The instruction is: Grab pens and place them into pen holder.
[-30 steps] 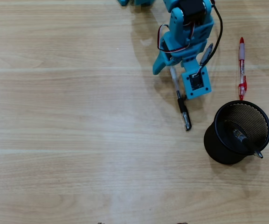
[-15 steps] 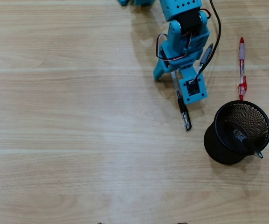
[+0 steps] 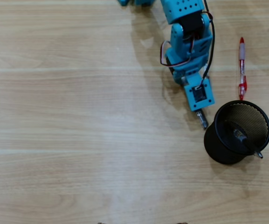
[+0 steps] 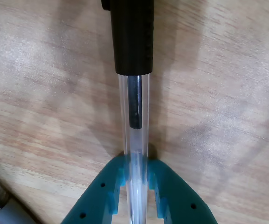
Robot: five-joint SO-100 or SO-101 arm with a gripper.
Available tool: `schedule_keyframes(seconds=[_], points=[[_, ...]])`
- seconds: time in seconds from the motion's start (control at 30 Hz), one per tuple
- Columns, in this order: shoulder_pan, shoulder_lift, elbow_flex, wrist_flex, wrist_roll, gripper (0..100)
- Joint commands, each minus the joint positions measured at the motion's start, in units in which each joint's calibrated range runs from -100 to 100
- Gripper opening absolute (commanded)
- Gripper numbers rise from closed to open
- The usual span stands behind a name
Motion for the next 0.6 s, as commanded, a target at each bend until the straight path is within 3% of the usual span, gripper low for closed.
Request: schedule_keyframes(seconds=[0.0,0.37,0.57], points=[[2.5,-1.0,-0.4,0.2,0.1,2],[15.4,-20.9,-5.1,-2.2,0.6,2],[9.9,-21.1,-19.9,-22.4,-0.1,2]])
